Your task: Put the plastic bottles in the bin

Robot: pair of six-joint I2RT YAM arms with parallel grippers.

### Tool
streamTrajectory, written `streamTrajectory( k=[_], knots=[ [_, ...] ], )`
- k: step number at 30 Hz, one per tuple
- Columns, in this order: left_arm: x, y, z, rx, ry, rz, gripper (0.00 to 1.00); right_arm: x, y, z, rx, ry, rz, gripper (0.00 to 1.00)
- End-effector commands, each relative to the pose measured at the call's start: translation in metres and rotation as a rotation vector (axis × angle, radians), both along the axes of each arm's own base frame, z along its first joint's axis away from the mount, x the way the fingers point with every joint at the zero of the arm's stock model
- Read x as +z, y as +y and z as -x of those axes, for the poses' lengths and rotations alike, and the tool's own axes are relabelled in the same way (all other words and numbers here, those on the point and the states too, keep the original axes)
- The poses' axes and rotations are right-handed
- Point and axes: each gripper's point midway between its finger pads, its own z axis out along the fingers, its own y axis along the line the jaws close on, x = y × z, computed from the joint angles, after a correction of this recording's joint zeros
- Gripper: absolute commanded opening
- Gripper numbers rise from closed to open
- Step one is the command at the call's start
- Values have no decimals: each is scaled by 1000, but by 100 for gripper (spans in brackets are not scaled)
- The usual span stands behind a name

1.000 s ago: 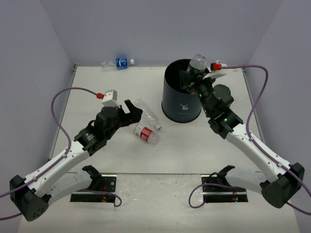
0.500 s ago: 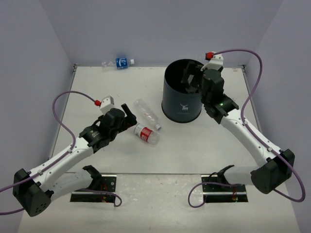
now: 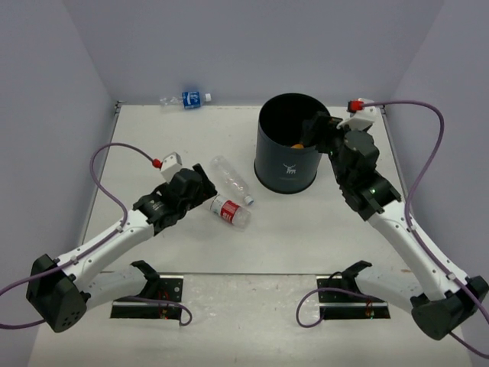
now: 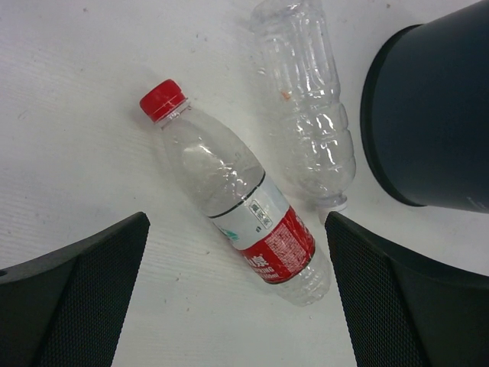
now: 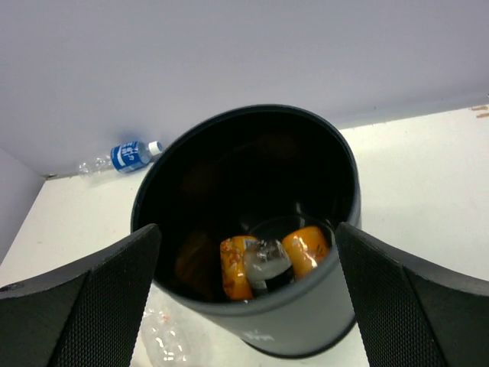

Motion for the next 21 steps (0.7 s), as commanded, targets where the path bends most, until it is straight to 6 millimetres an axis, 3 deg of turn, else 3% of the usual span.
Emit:
streamTrajectory(
  k=[1,2,6,12,21],
  knots=[
    [-10,-6,-13,13,52,29,100,-24,-25,35,-56,29,-73,99],
    [-15,-7,-14,11,67,27,100,-26,-33,44,-74,22,-89,99],
    [-33,-5,-18,31,122,-1,100,-67,-51,65,-130,72,-115,99],
    [-50,-9,-29,42,146,-9,100,-96,-56,76,-136,109,-123,99],
    [-81,-11,-40,108,192,-24,100,-109,-46,70,-111,171,-111,99]
  ],
)
